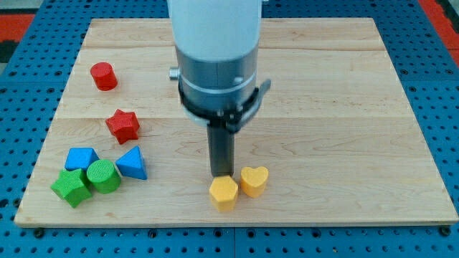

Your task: Move the blue cube towards top center

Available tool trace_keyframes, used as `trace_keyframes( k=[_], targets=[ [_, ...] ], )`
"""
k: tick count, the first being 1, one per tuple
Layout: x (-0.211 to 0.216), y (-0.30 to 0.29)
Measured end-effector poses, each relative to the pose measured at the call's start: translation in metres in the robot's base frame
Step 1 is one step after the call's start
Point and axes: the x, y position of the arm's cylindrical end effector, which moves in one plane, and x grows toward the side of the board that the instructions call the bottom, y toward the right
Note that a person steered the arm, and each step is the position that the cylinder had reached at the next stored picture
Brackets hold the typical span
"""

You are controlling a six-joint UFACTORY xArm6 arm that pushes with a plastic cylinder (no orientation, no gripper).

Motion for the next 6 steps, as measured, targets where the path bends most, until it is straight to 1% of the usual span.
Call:
trace_keyframes(
  k=[1,2,3,4,5,6],
  targets=[
    [-0.018,-0.001],
    [-0.048,0.033],
    [-0.020,0.041],
    [-0.011,0.057],
    [-0.002,0.103],
    [0.061,0.143]
  ],
)
